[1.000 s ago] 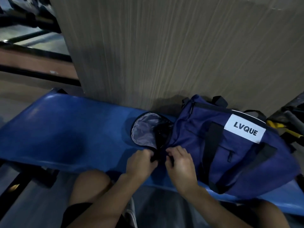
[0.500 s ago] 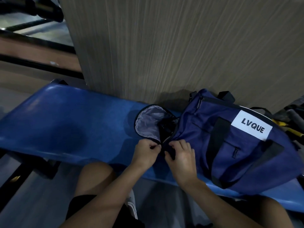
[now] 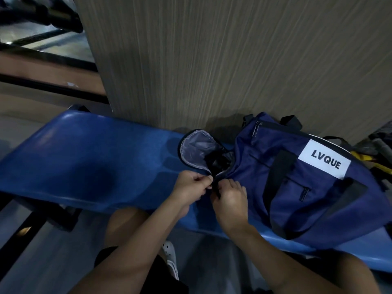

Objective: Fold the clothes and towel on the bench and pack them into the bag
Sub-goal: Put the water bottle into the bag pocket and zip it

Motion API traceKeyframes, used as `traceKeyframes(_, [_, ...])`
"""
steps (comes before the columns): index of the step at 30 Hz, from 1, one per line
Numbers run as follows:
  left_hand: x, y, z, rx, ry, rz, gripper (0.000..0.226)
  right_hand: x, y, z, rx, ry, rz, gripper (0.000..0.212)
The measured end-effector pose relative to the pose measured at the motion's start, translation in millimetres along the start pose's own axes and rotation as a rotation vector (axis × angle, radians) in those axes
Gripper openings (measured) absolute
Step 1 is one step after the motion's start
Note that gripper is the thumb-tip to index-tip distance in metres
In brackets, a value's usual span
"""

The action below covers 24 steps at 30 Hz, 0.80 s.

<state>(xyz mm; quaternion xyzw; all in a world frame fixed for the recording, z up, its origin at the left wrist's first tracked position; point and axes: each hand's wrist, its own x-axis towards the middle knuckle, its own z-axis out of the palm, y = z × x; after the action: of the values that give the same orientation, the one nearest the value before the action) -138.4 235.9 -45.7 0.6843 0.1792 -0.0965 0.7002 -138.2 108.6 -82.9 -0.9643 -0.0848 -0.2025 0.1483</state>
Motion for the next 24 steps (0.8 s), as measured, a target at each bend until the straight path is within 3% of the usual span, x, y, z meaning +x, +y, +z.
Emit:
traceKeyframes(14, [-12,19,7,-0.048,-0.005,0.04,0.02,0,10,-6,-0.072,-0.051,-0.203,0.027])
traceKeyframes(17, [-11,27,9,-0.055,-0.011,0.017,0.018,0,6,-10,0.078,-0.065,-0.095,0.018])
traceKeyframes(21, [-7,38,1,0.036,-0.012,-0.031,0.013,8,-1,-23,0.364,-0.057,0.199,0.015])
traceKeyframes(24, [-5,49,-1,0.108,-0.018,-0.077,0.012,14,-9,-28,0.283,-0.065,0.207,0.023])
